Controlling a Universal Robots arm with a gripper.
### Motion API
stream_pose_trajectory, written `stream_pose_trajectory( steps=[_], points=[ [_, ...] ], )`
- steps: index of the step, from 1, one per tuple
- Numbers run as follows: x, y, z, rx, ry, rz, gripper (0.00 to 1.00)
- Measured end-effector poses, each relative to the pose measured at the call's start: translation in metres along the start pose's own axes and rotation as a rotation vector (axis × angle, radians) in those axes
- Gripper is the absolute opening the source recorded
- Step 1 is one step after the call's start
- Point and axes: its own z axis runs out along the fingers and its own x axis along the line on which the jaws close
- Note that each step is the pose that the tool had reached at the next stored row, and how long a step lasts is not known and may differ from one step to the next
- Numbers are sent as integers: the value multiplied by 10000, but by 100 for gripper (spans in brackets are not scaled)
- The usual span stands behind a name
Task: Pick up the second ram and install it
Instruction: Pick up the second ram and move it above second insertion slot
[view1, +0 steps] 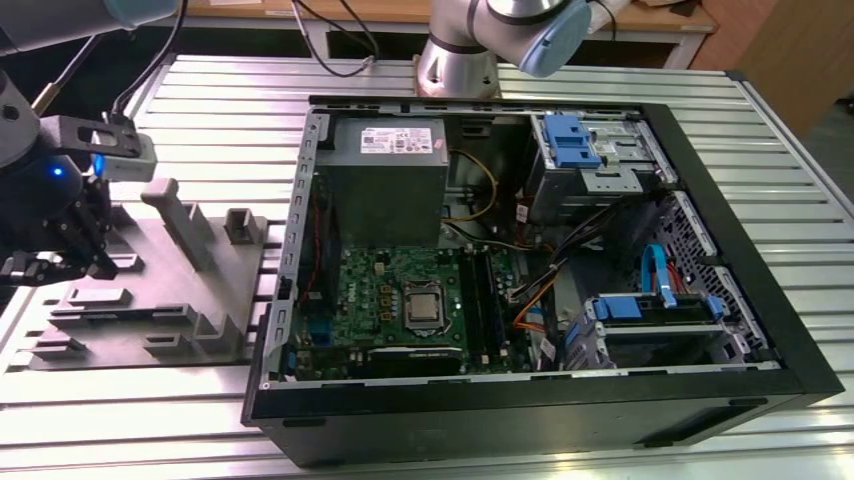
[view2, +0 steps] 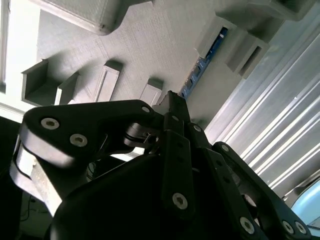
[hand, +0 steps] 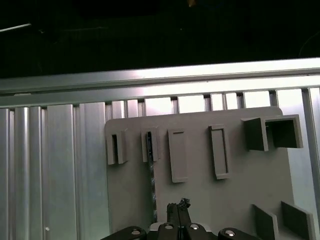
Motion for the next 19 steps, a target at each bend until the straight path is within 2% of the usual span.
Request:
stream_pose_trajectory(
  steps=[4,10,16,19],
  points=[
    [0,-2,29,180,-14,-35,10],
    [34,-3,36,208,-16,-41,10],
    [52,-7,69,401,-34,-51,10],
    [79,-6,81,457,-38,-58,10]
  ],
)
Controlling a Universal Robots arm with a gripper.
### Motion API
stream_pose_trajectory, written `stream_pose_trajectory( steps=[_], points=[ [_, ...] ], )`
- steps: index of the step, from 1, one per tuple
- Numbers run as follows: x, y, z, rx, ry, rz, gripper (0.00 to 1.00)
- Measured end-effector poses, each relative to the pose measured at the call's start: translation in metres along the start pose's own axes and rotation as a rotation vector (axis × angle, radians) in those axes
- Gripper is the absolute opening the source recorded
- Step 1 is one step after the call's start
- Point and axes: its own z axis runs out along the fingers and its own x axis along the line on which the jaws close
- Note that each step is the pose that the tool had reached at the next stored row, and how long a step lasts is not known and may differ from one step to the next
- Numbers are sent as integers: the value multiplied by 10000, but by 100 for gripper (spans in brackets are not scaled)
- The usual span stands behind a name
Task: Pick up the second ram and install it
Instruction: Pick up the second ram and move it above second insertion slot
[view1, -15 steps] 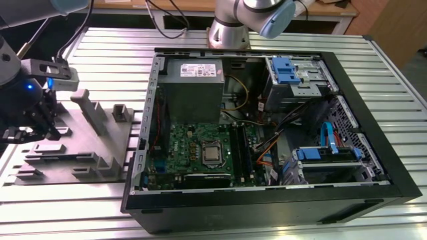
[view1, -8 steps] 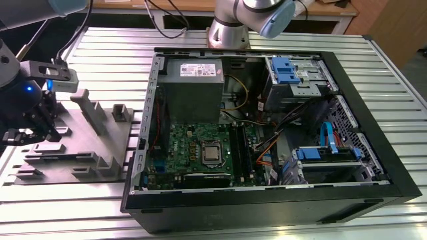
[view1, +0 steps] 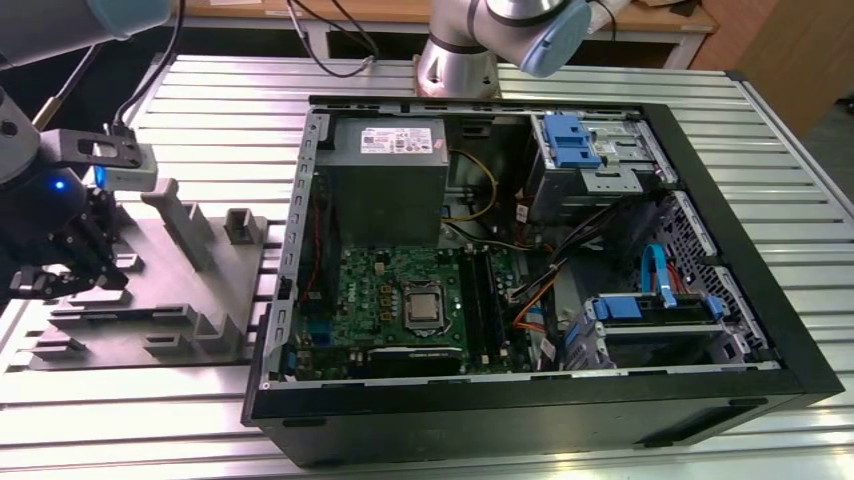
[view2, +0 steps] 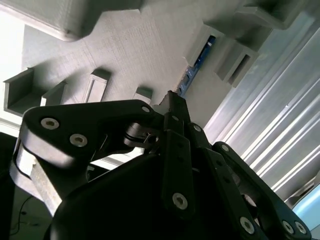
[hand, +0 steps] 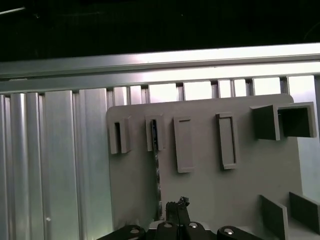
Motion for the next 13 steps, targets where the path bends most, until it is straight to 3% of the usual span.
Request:
stream_pose_trajectory(
  steps=[8,13],
  points=[
    [78,9,21,77,-39,-37,10],
    [125,13,40,156,-153,-68,10]
  ],
)
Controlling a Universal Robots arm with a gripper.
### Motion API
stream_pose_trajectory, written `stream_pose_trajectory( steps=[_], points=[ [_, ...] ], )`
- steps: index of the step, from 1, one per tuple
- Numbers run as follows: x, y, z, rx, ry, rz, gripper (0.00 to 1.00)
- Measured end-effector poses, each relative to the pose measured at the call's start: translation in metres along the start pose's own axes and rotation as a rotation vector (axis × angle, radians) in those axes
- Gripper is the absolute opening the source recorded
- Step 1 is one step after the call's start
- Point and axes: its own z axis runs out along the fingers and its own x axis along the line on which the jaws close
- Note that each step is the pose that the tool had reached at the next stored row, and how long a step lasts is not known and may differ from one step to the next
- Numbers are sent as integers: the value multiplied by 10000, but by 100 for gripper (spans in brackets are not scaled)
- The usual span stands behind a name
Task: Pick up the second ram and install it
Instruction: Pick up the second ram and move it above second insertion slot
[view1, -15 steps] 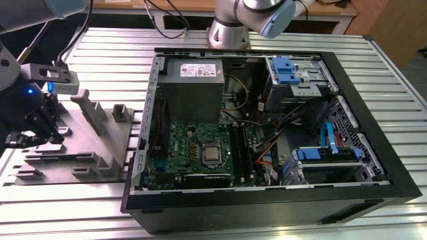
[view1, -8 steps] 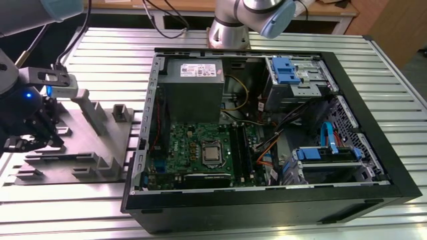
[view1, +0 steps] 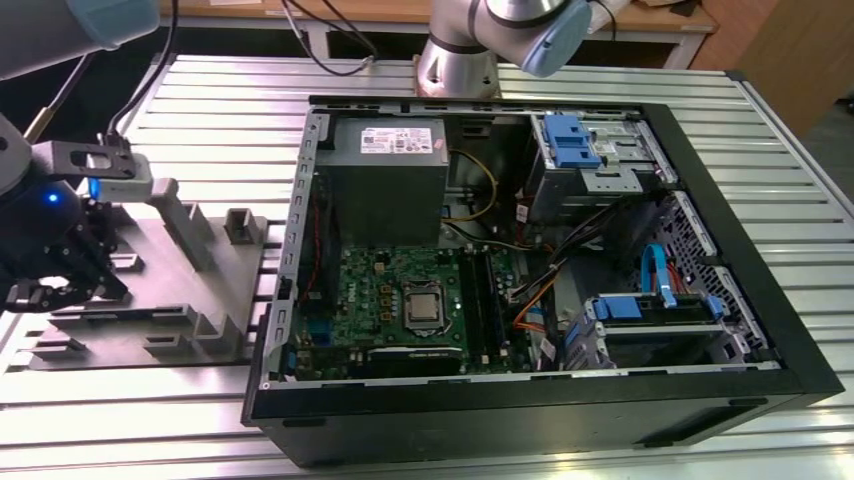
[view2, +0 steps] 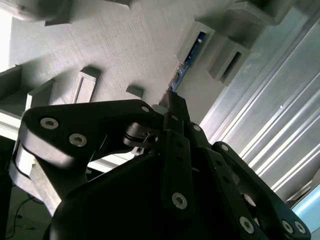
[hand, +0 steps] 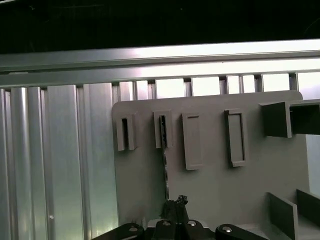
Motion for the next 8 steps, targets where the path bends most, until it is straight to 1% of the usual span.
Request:
stream_pose_trajectory(
  steps=[1,4,8],
  points=[
    [11,0,6,14,-14,-14,10],
    [35,-2,19,22,-19,-59,10],
    [42,23,40,21,-19,-91,10]
  ],
)
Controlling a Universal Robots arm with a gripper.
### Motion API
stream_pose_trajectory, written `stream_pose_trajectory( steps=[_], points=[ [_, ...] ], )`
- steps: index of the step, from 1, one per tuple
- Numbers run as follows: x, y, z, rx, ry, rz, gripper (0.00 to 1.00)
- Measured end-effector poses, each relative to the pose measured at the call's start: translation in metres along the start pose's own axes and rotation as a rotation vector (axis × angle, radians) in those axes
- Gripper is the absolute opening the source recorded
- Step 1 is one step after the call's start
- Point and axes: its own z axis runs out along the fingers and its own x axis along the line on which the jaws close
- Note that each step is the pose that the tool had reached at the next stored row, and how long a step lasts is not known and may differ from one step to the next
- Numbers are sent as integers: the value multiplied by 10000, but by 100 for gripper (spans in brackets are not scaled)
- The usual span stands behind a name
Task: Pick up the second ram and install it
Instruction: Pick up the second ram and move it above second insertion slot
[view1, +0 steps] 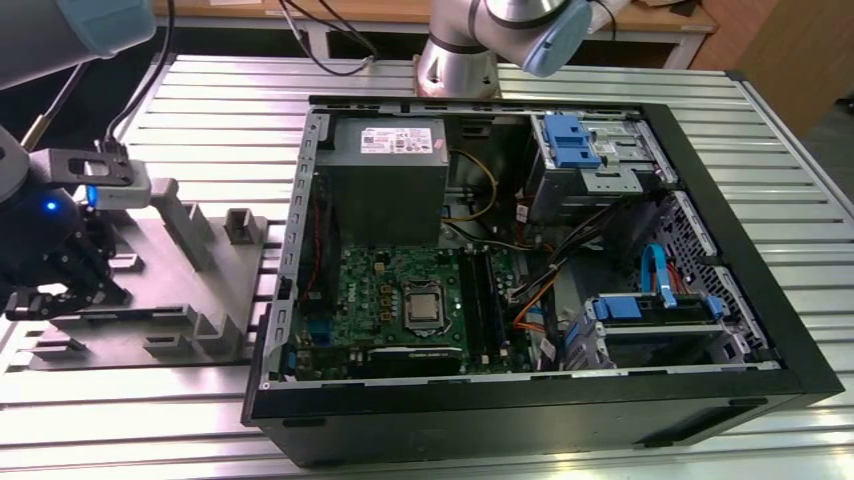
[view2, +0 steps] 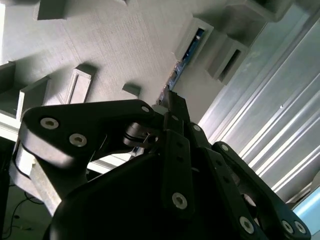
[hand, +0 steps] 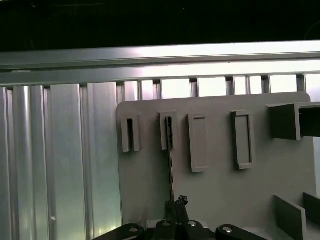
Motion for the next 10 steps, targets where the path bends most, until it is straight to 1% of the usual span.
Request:
stream_pose_trajectory(
  steps=[6,10],
  points=[
    [6,49,65,-1,16,-14,10],
    [9,91,89,1,20,-14,10]
  ],
)
